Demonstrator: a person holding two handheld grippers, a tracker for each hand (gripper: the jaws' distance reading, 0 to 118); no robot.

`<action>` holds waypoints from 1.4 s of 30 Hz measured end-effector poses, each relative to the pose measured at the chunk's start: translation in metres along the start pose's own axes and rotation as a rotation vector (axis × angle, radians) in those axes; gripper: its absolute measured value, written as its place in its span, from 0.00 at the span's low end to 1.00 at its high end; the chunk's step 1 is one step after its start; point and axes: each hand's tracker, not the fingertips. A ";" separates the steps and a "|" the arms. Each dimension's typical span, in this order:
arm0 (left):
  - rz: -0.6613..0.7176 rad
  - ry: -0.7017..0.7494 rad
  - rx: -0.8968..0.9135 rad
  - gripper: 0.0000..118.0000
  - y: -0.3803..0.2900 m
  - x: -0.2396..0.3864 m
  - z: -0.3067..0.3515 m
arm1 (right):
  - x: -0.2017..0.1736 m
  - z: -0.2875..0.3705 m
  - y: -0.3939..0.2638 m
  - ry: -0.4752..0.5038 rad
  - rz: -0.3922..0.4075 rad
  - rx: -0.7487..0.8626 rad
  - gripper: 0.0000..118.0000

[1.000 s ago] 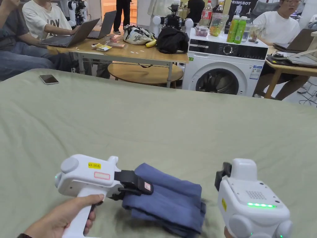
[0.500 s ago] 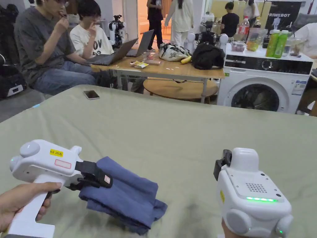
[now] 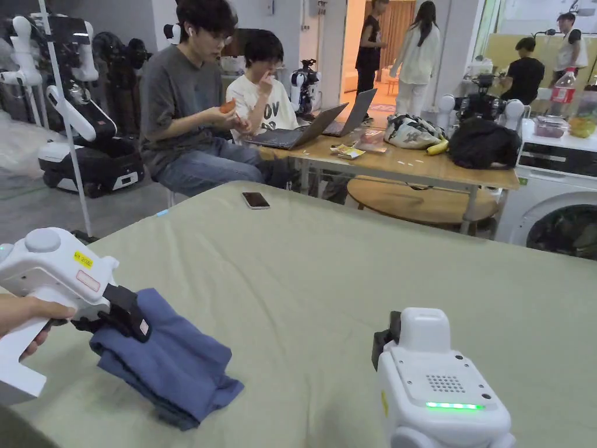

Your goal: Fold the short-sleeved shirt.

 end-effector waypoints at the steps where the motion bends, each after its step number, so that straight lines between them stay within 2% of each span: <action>1: 0.000 0.021 -0.001 0.17 0.005 -0.007 0.004 | -0.001 -0.001 -0.001 0.005 0.005 -0.006 0.00; 5: 0.039 0.098 0.010 0.17 0.014 -0.029 0.004 | -0.003 -0.003 -0.003 0.003 0.022 -0.023 0.00; 9: 0.054 0.106 -0.006 0.17 0.014 -0.039 -0.007 | 0.000 -0.005 -0.004 -0.002 0.025 -0.038 0.00; 12: 0.037 0.210 -0.004 0.53 0.022 -0.047 -0.011 | 0.002 -0.006 -0.005 -0.005 0.031 -0.044 0.00; 13: 0.022 0.250 -0.001 0.57 0.023 -0.047 -0.009 | 0.003 -0.007 -0.005 -0.006 0.031 -0.045 0.00; 17: -0.022 0.396 0.090 0.57 0.024 -0.045 0.005 | 0.008 -0.007 -0.004 -0.011 0.032 -0.050 0.00; 21: -0.041 0.349 0.213 0.57 0.026 -0.040 0.010 | 0.014 -0.008 -0.004 -0.021 0.033 -0.052 0.00; 24: -0.116 0.390 0.268 0.57 0.014 -0.018 0.004 | 0.019 -0.008 -0.005 -0.028 0.028 -0.060 0.00; 30: -0.171 0.076 0.413 0.57 -0.044 0.038 -0.042 | 0.040 -0.001 -0.009 -0.060 -0.004 -0.077 0.00; 32: -0.258 0.093 0.527 0.57 -0.070 0.069 -0.064 | 0.050 0.003 -0.012 -0.078 -0.002 -0.084 0.00; 35: -0.378 0.125 0.606 0.57 -0.100 0.115 -0.090 | 0.068 0.010 -0.017 -0.114 0.004 -0.096 0.00; 38: -0.408 0.015 0.638 0.57 -0.121 0.151 -0.112 | 0.091 0.020 -0.021 -0.159 -0.010 -0.101 0.00; 40: -0.389 -0.016 0.653 0.57 -0.120 0.165 -0.131 | 0.105 0.027 -0.023 -0.193 -0.010 -0.097 0.00; 42: -0.412 0.011 0.693 0.56 -0.126 0.187 -0.141 | 0.119 0.033 -0.025 -0.220 -0.009 -0.096 0.00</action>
